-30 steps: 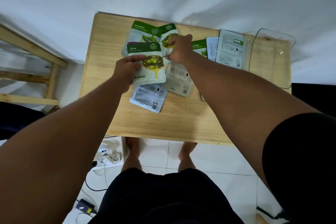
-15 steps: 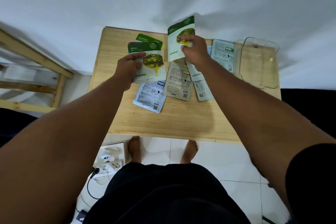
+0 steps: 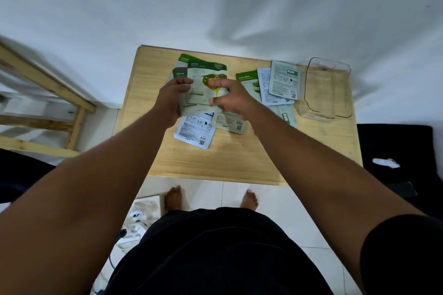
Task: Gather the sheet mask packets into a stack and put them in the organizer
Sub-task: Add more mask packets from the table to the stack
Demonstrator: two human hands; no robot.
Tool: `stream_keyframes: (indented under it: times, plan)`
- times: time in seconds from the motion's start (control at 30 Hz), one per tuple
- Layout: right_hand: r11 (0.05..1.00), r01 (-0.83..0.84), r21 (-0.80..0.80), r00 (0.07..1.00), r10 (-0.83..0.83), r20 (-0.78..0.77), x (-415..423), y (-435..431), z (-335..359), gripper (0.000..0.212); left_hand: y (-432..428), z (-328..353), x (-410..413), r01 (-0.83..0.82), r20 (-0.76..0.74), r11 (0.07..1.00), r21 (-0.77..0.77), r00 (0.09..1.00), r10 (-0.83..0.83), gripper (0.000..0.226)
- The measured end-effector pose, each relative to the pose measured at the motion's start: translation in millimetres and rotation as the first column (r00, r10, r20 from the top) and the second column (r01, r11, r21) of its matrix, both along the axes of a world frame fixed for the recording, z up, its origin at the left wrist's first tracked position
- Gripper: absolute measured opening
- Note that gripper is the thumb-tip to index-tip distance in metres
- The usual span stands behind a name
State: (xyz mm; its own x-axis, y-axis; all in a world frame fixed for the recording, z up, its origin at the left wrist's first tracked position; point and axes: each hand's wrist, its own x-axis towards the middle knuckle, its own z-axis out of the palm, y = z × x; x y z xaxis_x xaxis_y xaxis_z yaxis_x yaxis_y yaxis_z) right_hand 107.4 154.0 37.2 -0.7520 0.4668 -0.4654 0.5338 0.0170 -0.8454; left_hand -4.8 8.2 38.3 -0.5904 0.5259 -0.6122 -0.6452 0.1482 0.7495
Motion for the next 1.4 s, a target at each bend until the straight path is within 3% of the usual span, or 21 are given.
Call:
stream_keyframes:
  times: [0.1, 0.17, 0.3, 0.43, 0.53, 0.67, 0.83, 1.1, 1.4]
  plan:
    - [0.999, -0.043, 0.016, 0.999, 0.043, 0.014, -7.1, -12.8, 5.9, 0.04, -6.8, -2.2, -1.9, 0.006, -0.031, 1.0, -0.015, 1.0, -0.007, 0.03]
    - [0.998, 0.055, 0.027, 0.998, -0.054, -0.031, -14.0, -15.7, 6.6, 0.034, -9.6, -3.1, -2.5, -0.004, -0.063, 0.999, -0.037, 0.998, 0.002, 0.035]
    - [0.958, 0.278, -0.073, 0.956, -0.284, -0.08, -22.1, -10.3, 4.3, 0.055, -11.8, -0.1, -6.0, -0.024, -0.037, 0.999, -0.023, 0.999, 0.023, 0.04]
    - [0.98, 0.185, -0.07, 0.976, -0.192, -0.104, -29.7, -5.0, 2.7, 0.068, -11.3, -3.1, -11.3, -0.037, -0.047, 0.999, -0.008, 0.998, 0.037, 0.031]
    - [0.988, 0.146, -0.046, 0.983, -0.15, -0.107, -39.2, -4.1, -3.0, 0.058, -15.3, -10.8, -15.6, -0.052, -0.06, 0.998, -0.025, 0.997, 0.05, 0.033]
    - [0.962, 0.252, -0.104, 0.968, -0.249, 0.043, -55.6, -3.8, -16.3, 0.039, -31.3, -28.1, -34.7, -0.158, -0.079, 0.982, -0.105, 0.986, 0.15, 0.034]
    - [0.936, 0.338, 0.102, 0.927, -0.349, 0.134, -77.2, -11.4, -45.6, 0.039, -55.9, -44.7, -63.6, -0.201, -0.104, 0.962, -0.185, 0.977, 0.184, 0.034]
    - [0.886, 0.19, 0.423, 0.929, -0.302, 0.214, -122.2, -33.6, -70.1, 0.057, -72.3, -63.1, -95.3, -0.127, -0.097, 0.964, -0.232, 0.989, 0.107, 0.032]
    - [0.88, 0.135, 0.456, 0.887, -0.312, 0.34, -158.8, -19.2, -80.6, 0.066, -74.1, -72.8, -98.1, -0.081, -0.045, 0.964, -0.252, 0.996, 0.072, 0.033]
